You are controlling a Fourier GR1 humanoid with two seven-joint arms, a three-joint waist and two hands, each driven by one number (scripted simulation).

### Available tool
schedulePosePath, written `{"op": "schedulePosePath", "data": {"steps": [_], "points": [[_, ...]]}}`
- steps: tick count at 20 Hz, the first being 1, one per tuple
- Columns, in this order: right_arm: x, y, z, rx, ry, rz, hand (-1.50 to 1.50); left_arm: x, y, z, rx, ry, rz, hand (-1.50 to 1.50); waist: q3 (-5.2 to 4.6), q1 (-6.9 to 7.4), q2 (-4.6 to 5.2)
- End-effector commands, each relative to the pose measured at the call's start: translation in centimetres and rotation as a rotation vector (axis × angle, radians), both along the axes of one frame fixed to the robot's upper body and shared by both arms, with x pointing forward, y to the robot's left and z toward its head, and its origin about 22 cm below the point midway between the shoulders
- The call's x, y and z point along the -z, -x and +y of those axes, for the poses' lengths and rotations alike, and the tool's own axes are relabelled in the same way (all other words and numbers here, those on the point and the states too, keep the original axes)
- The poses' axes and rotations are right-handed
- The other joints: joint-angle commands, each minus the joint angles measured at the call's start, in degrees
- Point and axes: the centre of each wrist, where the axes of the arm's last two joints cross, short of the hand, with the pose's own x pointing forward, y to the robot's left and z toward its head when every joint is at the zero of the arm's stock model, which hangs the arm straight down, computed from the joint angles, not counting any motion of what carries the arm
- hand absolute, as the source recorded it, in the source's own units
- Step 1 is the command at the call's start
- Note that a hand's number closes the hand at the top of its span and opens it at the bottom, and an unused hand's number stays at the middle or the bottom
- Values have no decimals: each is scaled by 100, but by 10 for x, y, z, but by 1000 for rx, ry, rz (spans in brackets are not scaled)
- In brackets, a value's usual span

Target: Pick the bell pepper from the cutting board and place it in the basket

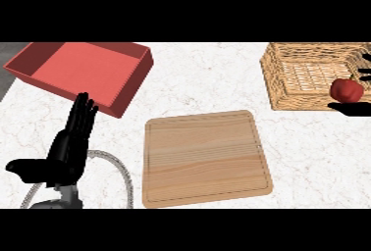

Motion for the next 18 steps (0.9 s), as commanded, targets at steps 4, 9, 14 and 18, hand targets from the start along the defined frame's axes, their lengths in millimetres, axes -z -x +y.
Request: {"op": "schedulePosePath", "data": {"steps": [4, 9, 14, 18], "points": [[-31, 3, -18, 86, -6, -167, -150, -3, -12, -13, -6, -11, 9, 0, 7, -27, 5], [-69, 25, -64, 187, -5, -174, -150, 11, 7, -5, -3, -15, 4, 0, 6, -20, 5], [-64, 64, -106, 267, -165, -258, -150, 5, 12, 0, 10, -25, -18, 0, 13, -12, 15], [-94, 75, -118, 197, -201, -265, -150, -2, -6, 1, -3, -4, 1, 0, 6, -52, 1]]}}
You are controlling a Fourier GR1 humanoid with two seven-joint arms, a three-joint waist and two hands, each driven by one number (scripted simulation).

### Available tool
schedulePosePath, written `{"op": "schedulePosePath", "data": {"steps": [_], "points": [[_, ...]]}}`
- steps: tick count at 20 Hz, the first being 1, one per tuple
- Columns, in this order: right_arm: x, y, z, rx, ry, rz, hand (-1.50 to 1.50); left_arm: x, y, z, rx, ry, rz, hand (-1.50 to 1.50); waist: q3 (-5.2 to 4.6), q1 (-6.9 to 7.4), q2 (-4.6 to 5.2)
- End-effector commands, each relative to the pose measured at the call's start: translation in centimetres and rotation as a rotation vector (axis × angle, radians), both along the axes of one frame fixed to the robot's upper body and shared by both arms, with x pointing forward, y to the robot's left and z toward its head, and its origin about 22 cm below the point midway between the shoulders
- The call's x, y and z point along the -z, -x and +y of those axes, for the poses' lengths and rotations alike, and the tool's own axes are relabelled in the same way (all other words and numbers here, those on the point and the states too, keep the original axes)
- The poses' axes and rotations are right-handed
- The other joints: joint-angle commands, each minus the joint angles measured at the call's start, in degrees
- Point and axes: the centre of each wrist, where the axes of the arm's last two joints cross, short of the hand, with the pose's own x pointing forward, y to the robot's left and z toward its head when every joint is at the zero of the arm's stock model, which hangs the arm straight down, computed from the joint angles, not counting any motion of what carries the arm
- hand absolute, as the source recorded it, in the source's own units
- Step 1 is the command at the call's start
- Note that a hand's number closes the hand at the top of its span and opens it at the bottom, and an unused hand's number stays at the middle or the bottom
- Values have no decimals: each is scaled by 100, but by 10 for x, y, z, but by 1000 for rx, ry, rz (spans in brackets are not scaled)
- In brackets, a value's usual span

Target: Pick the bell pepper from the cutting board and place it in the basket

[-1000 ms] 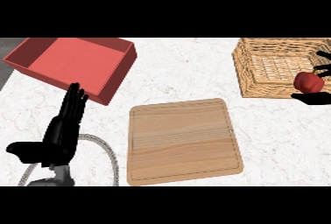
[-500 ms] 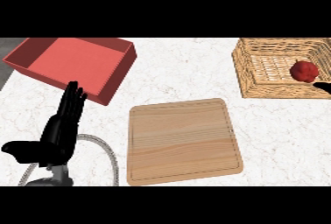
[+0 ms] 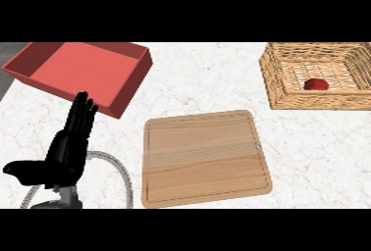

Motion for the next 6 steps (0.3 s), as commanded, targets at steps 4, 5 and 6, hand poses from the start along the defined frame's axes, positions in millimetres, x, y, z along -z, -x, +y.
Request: {"op": "schedulePosePath", "data": {"steps": [4, 5, 6], "points": [[-22, 45, -49, -92, -82, -57, -150, 14, 8, -11, 7, 10, 13, 0, 2, 26, 5], [-24, 53, -59, -95, -87, -60, -150, 7, -8, -7, 5, 8, -5, 0, 4, 30, 17], [-27, 44, -54, -111, -69, -64, -150, 0, -7, 7, 2, 1, 8, 0, 2, 47, 13]]}}
